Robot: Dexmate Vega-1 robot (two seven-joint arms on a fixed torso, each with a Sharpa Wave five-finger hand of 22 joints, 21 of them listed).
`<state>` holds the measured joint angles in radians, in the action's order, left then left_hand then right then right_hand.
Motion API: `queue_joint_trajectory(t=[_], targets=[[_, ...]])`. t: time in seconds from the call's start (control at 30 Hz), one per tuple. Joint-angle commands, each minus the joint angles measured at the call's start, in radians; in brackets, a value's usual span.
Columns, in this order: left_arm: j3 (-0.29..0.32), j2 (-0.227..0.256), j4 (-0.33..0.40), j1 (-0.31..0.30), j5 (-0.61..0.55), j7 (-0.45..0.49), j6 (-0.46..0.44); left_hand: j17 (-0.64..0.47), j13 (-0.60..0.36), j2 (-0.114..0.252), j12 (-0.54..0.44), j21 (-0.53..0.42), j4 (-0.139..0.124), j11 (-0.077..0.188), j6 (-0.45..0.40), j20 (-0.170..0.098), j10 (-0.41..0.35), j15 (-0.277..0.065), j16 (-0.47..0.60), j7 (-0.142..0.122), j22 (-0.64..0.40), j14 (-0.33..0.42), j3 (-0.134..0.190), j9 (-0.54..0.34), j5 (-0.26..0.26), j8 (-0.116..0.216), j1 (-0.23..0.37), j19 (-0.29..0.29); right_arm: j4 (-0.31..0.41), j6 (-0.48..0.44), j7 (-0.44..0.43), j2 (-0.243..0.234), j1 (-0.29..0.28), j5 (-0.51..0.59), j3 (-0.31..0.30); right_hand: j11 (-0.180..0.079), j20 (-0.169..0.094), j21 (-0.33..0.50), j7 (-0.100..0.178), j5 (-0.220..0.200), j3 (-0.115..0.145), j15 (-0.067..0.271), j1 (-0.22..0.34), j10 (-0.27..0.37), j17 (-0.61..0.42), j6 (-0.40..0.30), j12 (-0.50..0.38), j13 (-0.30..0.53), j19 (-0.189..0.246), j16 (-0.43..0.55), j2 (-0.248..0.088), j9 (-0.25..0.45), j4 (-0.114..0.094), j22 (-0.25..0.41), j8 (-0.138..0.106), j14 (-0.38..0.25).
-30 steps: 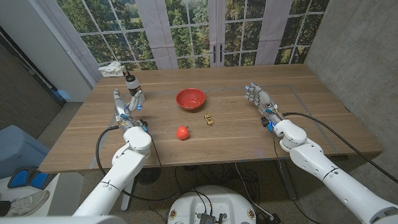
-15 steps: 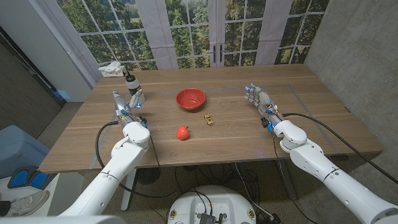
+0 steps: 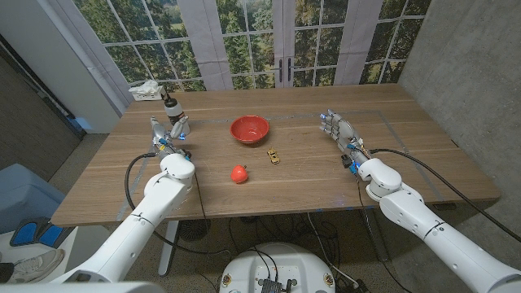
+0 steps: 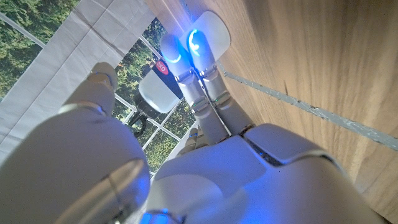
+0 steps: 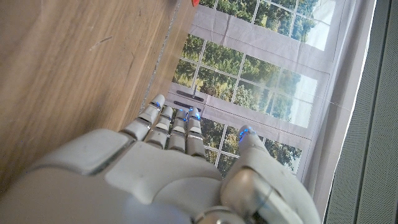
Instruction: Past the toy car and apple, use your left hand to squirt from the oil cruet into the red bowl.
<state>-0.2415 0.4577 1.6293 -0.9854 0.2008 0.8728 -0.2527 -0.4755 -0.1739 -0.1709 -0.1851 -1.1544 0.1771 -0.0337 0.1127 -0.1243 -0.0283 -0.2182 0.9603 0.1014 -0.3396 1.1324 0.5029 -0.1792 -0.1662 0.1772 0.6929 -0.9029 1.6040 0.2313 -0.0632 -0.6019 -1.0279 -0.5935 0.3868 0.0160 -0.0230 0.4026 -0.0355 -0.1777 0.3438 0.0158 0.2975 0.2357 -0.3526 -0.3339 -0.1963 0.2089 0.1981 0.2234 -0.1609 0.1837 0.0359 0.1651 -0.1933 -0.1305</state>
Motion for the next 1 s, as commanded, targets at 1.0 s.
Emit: queue_joint_trajectory(t=[1.0], targets=[[-0.094,0.024,-0.207,0.196,0.086,-0.069,-0.106,-0.025,-0.004,0.016,-0.021,-0.02,-0.006,0.01,-0.035,-0.064,-0.073,-0.003,0.005,-0.011,0.014,-0.014,-0.015,-0.003,-0.009,0.024,0.037,0.008,0.011,0.011,-0.023,-0.004,-0.025,-0.002,-0.018,0.006,0.001,-0.017,-0.003,0.002,0.003,-0.003,-0.005,0.003,0.003,-0.022,-0.008,0.002,0.014,0.012,0.004,0.003,0.009,0.004,-0.007,-0.006]])
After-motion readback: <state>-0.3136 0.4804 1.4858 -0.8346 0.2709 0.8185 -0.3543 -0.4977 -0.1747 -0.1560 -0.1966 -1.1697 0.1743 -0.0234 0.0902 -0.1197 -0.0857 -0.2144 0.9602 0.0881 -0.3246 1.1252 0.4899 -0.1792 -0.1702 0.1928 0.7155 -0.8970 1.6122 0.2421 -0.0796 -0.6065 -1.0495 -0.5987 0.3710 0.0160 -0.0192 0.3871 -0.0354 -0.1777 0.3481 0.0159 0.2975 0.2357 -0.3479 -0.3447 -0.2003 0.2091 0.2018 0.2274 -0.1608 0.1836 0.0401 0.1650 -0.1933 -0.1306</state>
